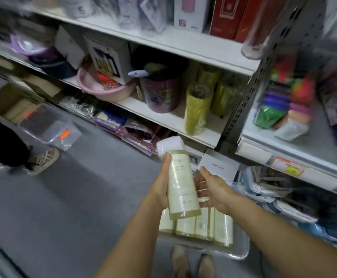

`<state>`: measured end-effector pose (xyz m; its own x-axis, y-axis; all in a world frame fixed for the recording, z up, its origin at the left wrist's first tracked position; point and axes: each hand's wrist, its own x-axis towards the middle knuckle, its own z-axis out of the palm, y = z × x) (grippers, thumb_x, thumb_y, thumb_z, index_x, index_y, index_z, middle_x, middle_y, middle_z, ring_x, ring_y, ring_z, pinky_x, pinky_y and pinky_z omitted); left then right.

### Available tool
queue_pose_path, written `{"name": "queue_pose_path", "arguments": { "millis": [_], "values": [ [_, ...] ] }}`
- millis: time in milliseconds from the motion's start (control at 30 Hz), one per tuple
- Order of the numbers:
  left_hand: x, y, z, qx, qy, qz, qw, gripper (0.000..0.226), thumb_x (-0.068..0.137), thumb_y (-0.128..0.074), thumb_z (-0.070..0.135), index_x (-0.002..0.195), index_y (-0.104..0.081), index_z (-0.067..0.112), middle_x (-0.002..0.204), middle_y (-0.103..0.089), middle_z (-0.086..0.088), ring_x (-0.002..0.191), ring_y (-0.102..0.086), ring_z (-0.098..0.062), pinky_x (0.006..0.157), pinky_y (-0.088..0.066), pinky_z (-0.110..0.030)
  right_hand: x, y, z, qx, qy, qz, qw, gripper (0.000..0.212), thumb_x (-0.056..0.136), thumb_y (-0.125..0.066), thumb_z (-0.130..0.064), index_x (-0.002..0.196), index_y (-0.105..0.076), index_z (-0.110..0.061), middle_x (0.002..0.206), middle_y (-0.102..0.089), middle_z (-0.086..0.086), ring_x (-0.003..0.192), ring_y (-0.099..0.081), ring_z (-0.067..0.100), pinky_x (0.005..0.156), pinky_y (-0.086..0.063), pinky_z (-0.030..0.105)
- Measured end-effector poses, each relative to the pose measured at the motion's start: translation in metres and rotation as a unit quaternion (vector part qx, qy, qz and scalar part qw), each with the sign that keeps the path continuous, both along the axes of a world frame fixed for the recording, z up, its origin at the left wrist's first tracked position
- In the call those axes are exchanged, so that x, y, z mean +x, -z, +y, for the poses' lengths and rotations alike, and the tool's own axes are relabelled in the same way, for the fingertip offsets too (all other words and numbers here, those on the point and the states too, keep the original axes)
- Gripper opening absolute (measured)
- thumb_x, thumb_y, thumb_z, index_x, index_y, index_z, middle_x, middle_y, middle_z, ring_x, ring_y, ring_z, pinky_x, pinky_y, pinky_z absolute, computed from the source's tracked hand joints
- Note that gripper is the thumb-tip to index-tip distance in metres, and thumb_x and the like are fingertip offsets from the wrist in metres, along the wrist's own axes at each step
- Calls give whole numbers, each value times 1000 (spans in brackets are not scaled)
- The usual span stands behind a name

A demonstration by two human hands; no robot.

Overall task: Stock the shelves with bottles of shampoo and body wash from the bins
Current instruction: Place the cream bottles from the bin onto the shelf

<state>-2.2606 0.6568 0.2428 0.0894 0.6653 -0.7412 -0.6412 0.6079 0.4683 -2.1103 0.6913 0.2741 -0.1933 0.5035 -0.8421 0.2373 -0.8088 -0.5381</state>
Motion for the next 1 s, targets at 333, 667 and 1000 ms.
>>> {"name": "queue_pose_path", "arguments": {
  "millis": [333, 667, 1000],
  "values": [
    [-2, -131, 36, 93, -7, 48, 995, 87, 76, -58, 79, 126, -66, 8, 108, -71, -19, 99, -69, -33, 91, -55, -50, -7, -113, 5, 48, -22, 118, 992, 63, 92, -29, -71, 118, -61, -24, 96, -77, 9, 87, -73, 30, 77, -56, 48],
    [16, -257, 65, 170, 8, 102, 980, 71, 81, -61, 71, 118, -70, 11, 104, -75, -16, 93, -73, -33, 85, -57, -50, 7, -221, 18, 209, -2, 146, 967, 66, 90, -30, -72, 130, -56, -26, 115, -72, 6, 105, -70, 23, 93, -54, 46],
    [66, -351, 89, 256, 95, 136, 952, 71, 83, -51, 76, 113, -71, 14, 99, -76, -15, 89, -73, -32, 79, -58, -46, 54, -303, 15, 408, -14, 109, 906, 66, 72, -77, -55, 124, -57, -22, 101, -77, 2, 90, -74, 18, 74, -59, 31]
  ]
}}
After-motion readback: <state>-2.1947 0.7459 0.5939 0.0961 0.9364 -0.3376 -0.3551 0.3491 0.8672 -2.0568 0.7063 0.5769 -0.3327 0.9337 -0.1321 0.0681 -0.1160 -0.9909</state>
